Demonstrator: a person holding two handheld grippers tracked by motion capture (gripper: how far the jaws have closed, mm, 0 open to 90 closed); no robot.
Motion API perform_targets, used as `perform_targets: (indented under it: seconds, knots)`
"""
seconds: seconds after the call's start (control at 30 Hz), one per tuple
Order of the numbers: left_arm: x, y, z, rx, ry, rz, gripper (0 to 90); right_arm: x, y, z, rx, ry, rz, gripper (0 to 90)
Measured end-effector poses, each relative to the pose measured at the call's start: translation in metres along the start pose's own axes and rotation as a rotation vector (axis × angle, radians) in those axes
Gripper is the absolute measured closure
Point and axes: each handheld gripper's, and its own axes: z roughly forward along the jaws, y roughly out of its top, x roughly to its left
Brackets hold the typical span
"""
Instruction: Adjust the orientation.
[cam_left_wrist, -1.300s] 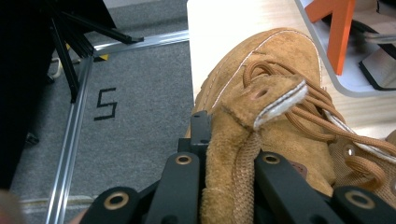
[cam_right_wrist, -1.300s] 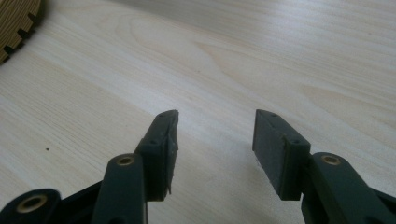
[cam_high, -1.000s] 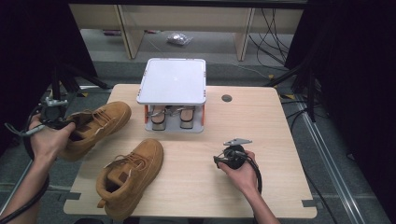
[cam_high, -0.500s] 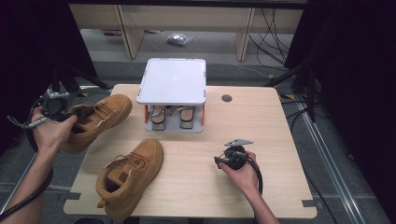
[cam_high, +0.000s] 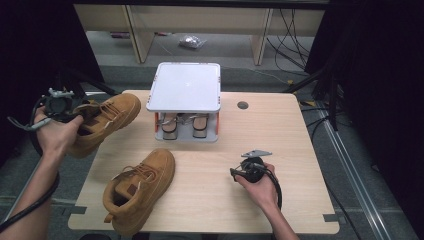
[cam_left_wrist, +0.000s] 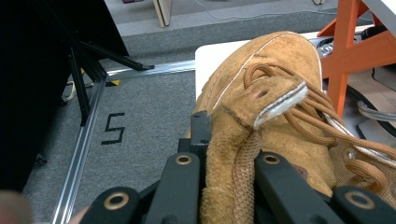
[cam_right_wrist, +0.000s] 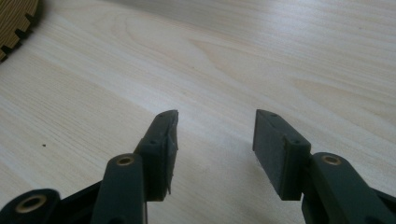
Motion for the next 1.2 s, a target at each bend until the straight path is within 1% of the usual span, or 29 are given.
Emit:
perform_targets:
  seconds: [0.2, 0.23, 0.3, 0.33, 0.4, 0.43, 0.47, 0.53, 0.6, 0.67, 0.8, 0.87, 1.13, 1.17, 1.2]
  knots:
    - [-0.001, 0.005, 0.001, -0.007, 0.004, -0.013, 83.4, -0.001, 0.0, 0.001, -0.006, 0.003, 0.001, 50.6]
    - [-0.001, 0.005, 0.001, -0.009, 0.005, -0.013, 83.4, -0.001, -0.001, 0.001, -0.011, 0.015, -0.001, 50.6]
    - [-0.001, 0.006, 0.001, -0.011, 0.003, -0.016, 83.4, -0.001, -0.001, 0.001, -0.011, 0.012, 0.0, 50.6]
    - [-0.001, 0.008, 0.001, -0.014, 0.002, -0.02, 83.4, -0.001, -0.001, 0.0, -0.003, -0.002, 0.004, 50.6]
    - [-0.001, 0.009, 0.001, -0.014, 0.003, -0.024, 83.4, -0.001, -0.001, 0.0, -0.003, -0.002, 0.002, 50.6]
    - [0.0, 0.01, 0.001, -0.018, 0.003, -0.026, 83.4, -0.002, -0.001, 0.001, -0.019, -0.001, -0.008, 50.6]
    - [0.0, 0.011, 0.001, -0.02, 0.006, -0.03, 83.4, -0.002, -0.001, 0.001, -0.01, 0.001, -0.015, 50.6]
    - [-0.001, 0.013, 0.0, -0.024, 0.007, -0.03, 83.4, -0.002, -0.001, 0.001, -0.01, 0.001, -0.016, 50.6]
    - [-0.001, 0.015, -0.001, -0.026, 0.009, -0.03, 83.4, 0.0, -0.002, 0.0, 0.001, -0.002, 0.006, 50.6]
    - [-0.001, 0.017, -0.002, -0.028, 0.012, -0.032, 83.4, 0.0, -0.002, 0.001, 0.0, -0.002, 0.009, 50.6]
    - [-0.002, 0.02, -0.002, -0.04, 0.015, -0.034, 83.4, 0.0, -0.002, 0.0, -0.002, -0.002, 0.005, 50.6]
    - [-0.003, 0.022, -0.002, -0.038, 0.016, -0.031, 83.4, 0.0, -0.003, 0.001, -0.003, -0.002, 0.005, 50.6]
    - [-0.005, 0.028, -0.002, -0.048, 0.008, -0.045, 83.4, -0.001, -0.003, 0.001, -0.001, -0.004, 0.005, 50.6]
    - [-0.006, 0.029, -0.002, -0.05, 0.009, -0.047, 83.4, -0.003, -0.003, 0.001, -0.013, -0.004, -0.014, 50.6]
    - [-0.006, 0.03, -0.002, -0.051, 0.01, -0.046, 83.4, -0.002, -0.003, 0.002, -0.012, 0.006, 0.002, 50.6]
